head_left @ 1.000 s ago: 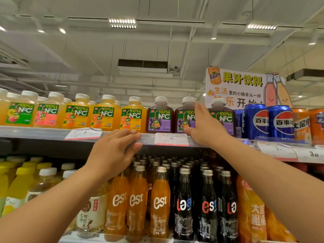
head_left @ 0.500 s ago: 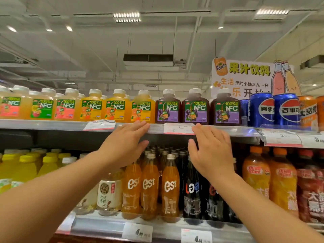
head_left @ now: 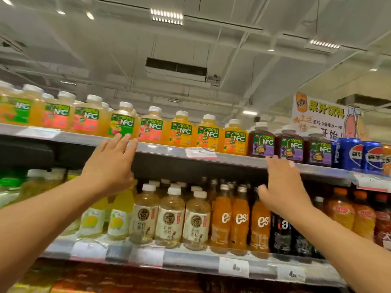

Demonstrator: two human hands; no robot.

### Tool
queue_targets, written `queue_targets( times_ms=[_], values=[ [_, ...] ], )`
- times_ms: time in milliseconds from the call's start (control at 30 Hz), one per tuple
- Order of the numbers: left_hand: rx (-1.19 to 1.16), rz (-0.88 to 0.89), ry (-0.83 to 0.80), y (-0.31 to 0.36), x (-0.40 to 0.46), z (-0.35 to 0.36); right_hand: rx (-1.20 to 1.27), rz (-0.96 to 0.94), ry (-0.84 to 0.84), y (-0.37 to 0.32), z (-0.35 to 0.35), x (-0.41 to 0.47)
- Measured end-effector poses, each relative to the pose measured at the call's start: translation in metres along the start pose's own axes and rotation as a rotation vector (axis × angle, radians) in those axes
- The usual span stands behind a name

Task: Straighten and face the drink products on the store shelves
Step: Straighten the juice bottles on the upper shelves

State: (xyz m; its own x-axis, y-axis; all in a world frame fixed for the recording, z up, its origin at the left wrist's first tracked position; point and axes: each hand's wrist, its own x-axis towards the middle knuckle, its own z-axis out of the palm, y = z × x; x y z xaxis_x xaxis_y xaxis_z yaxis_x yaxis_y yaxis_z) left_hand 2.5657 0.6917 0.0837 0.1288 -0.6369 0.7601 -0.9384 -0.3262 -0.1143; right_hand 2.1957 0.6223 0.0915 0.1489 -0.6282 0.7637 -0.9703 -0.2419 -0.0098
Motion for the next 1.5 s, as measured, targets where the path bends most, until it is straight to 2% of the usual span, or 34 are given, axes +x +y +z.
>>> queue_targets(
  times_ms=[67, 167, 267, 467, 567, 800, 900, 1000, 1167, 1267, 1400, 1500],
  values=[
    [0.002, 0.016, -0.041, -0.021, 0.0, 0.008, 0.118, -0.152, -0.019, -0.056, -0.006, -0.01],
    [-0.019, 0.07, -0.045, -0.034, 0.0, 0.014, 0.142, -0.352, -0.005, -0.131, -0.008, -0.012],
    [-0.044, 0.102, -0.069, -0.037, 0.0, 0.013, 0.183, -0.412, -0.025, -0.187, -0.004, -0.002],
    [-0.133, 0.107, -0.121, -0.039, -0.001, 0.013, 0.171, -0.399, -0.009, -0.246, 0.023, 0.019],
    [-0.125, 0.136, -0.083, -0.044, -0.001, 0.021, 0.105, -0.361, 0.063, -0.251, 0.049, 0.018],
    [-0.068, 0.169, 0.055, -0.048, 0.001, 0.038, 0.161, -0.256, 0.241, -0.266, 0.072, 0.023],
    [-0.018, 0.192, 0.117, -0.075, 0.003, 0.033, 0.168, -0.29, 0.287, -0.26, 0.079, 0.026],
    [0.023, 0.092, 0.141, -0.122, 0.003, 0.027, 0.176, -0.273, 0.282, -0.262, 0.078, 0.026],
    [0.064, -0.049, 0.071, -0.194, -0.002, 0.033, 0.152, -0.165, 0.206, -0.274, 0.07, 0.023],
    [0.031, 0.002, 0.055, -0.207, -0.01, 0.049, 0.112, -0.094, 0.174, -0.3, 0.056, 0.019],
    [-0.036, 0.151, 0.108, -0.231, -0.005, 0.054, 0.147, -0.309, 0.177, -0.37, 0.043, 0.019],
    [-0.106, 0.244, 0.101, -0.262, -0.004, 0.056, 0.194, -0.317, 0.123, -0.424, 0.042, 0.022]
  ],
)
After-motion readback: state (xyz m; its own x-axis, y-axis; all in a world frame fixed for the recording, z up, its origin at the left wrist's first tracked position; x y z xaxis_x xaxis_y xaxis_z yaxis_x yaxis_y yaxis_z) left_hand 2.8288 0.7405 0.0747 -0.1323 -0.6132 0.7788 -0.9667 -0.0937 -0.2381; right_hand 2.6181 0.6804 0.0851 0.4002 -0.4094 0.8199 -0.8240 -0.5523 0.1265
